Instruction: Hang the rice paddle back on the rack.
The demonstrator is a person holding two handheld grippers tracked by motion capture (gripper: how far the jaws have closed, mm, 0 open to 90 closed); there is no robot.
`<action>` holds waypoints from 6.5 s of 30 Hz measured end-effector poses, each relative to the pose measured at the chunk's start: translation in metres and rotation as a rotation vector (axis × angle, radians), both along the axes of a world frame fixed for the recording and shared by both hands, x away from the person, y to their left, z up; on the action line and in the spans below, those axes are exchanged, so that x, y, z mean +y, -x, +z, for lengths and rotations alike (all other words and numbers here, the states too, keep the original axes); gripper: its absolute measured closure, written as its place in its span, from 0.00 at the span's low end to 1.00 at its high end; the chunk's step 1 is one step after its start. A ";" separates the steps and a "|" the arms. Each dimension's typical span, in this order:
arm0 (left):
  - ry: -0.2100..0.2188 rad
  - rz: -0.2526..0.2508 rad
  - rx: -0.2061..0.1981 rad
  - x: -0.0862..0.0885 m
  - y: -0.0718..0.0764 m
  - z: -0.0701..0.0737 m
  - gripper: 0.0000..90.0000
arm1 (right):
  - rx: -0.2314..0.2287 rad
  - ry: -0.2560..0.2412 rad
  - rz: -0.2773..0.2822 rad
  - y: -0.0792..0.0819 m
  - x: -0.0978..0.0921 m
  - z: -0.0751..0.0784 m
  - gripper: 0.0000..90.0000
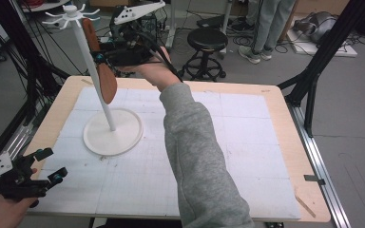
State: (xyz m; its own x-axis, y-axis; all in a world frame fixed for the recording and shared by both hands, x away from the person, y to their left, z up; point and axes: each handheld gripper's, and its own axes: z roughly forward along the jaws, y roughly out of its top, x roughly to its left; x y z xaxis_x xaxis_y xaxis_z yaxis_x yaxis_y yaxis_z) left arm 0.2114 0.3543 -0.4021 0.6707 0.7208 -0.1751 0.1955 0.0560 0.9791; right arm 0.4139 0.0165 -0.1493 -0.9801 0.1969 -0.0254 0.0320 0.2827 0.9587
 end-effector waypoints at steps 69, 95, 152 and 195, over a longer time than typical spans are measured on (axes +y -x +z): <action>0.005 0.024 0.009 0.006 0.001 -0.002 0.02 | -0.042 -0.006 -0.072 0.007 0.015 -0.008 0.45; 0.009 -0.010 0.015 -0.007 -0.017 -0.002 0.02 | -0.019 -0.052 -0.029 0.027 -0.058 -0.048 0.00; -0.049 -0.074 0.011 -0.037 -0.021 -0.005 0.02 | 0.119 -0.105 -0.237 0.102 -0.234 -0.222 0.00; -0.060 -0.055 0.022 -0.033 -0.024 -0.009 0.02 | 0.204 -0.210 -0.560 0.146 -0.355 -0.272 0.00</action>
